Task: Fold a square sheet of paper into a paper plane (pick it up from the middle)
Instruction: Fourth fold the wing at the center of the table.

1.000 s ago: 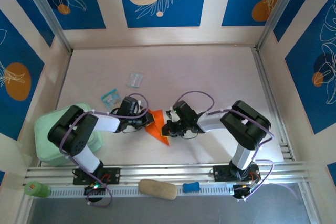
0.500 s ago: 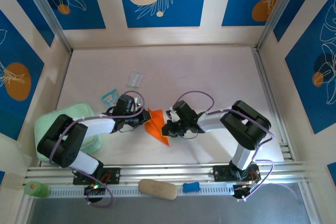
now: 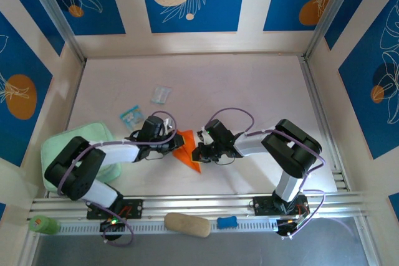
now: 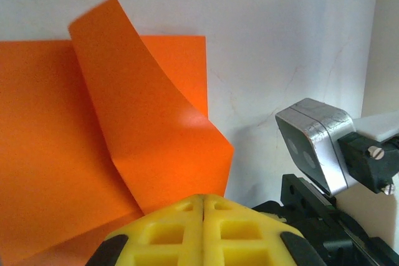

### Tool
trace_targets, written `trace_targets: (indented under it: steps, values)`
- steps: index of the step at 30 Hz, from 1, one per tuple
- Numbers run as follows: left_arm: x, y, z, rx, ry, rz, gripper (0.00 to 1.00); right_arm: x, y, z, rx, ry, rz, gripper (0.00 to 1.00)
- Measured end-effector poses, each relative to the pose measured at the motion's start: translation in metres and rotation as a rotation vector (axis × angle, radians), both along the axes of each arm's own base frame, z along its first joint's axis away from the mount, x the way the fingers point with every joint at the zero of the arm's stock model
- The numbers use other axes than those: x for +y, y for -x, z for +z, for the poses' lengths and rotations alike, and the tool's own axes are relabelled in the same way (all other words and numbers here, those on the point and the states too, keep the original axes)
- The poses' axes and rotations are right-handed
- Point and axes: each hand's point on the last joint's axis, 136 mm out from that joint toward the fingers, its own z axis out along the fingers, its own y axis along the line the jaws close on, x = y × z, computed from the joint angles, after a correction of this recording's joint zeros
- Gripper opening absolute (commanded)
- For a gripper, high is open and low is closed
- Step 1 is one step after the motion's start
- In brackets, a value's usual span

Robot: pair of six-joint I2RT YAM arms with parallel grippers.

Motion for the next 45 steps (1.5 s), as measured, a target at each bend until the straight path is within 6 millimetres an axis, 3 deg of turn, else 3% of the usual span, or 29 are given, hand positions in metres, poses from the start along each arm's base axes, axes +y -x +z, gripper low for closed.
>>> trace_targets:
  steps: [7, 13, 22, 45]
  values:
    - [-0.014, 0.005, -0.007, 0.006, 0.015, -0.028, 0.01, 0.000, 0.000, 0.000, 0.000, 0.000, 0.000, 0.00]
    - [-0.018, 0.011, -0.029, 0.058, 0.000, -0.043, 0.00, 0.000, 0.000, 0.000, -0.001, 0.004, -0.001, 0.00]
    - [-0.018, -0.002, -0.028, 0.054, 0.031, -0.021, 0.00, 0.000, 0.001, 0.000, -0.001, 0.003, 0.000, 0.00]
    - [0.025, -0.086, -0.024, 0.020, -0.006, 0.140, 0.00, 0.000, 0.001, 0.000, -0.003, 0.003, 0.003, 0.00]
